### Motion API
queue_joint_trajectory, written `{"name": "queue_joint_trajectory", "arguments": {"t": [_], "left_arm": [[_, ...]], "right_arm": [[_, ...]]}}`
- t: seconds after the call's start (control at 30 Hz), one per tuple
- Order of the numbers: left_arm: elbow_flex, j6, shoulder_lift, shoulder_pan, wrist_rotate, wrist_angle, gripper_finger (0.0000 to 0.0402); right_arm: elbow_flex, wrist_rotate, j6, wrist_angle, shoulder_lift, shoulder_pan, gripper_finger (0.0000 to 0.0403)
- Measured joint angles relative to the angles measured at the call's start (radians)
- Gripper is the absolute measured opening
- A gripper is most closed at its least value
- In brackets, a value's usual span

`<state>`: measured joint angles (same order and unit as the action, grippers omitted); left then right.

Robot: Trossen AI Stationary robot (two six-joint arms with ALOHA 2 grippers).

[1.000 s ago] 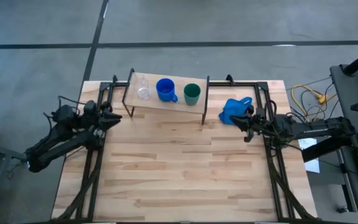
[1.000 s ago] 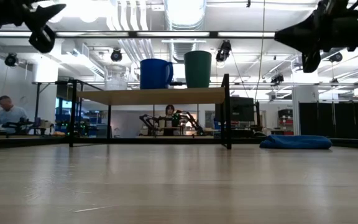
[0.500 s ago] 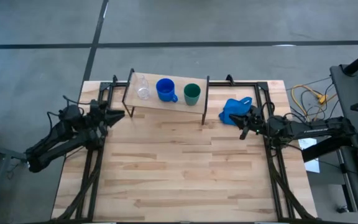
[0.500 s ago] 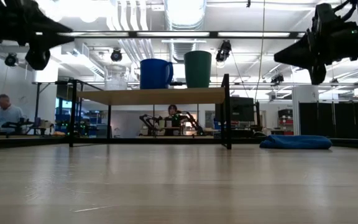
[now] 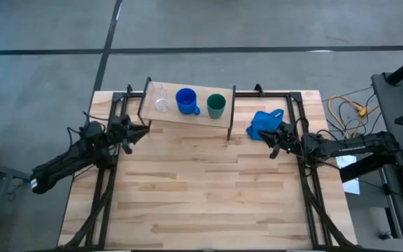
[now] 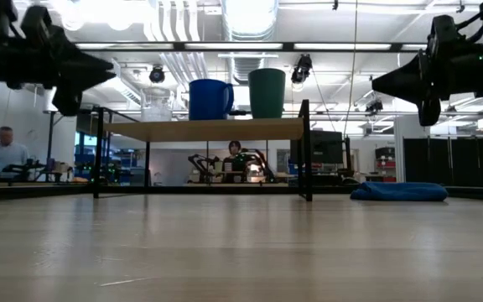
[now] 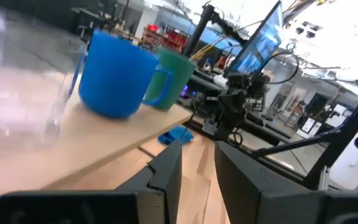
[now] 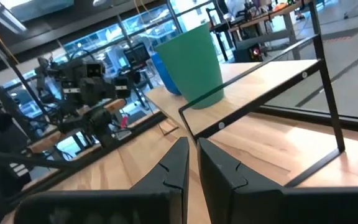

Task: Stack small to large cups/mugs on shelf
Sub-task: Return to Home Position

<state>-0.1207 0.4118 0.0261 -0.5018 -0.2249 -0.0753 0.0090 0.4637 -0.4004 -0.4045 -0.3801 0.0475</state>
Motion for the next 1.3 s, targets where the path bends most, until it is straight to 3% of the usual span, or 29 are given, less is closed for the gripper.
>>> {"name": "queue_joint_trajectory", "arguments": {"t": [0.23, 1.3], "left_arm": [[0.079, 0.057, 0.0, 0.0, 0.002, 0.035, 0.0082], [0.087, 0.026, 0.031, 0.0, -0.006, 0.066, 0.0082]], "right_arm": [[0.0, -0.002, 0.006, 0.004, -0.001, 0.0, 0.0029], [0.0, 0.001, 0.008, 0.052, -0.001, 0.0, 0.0029]]}}
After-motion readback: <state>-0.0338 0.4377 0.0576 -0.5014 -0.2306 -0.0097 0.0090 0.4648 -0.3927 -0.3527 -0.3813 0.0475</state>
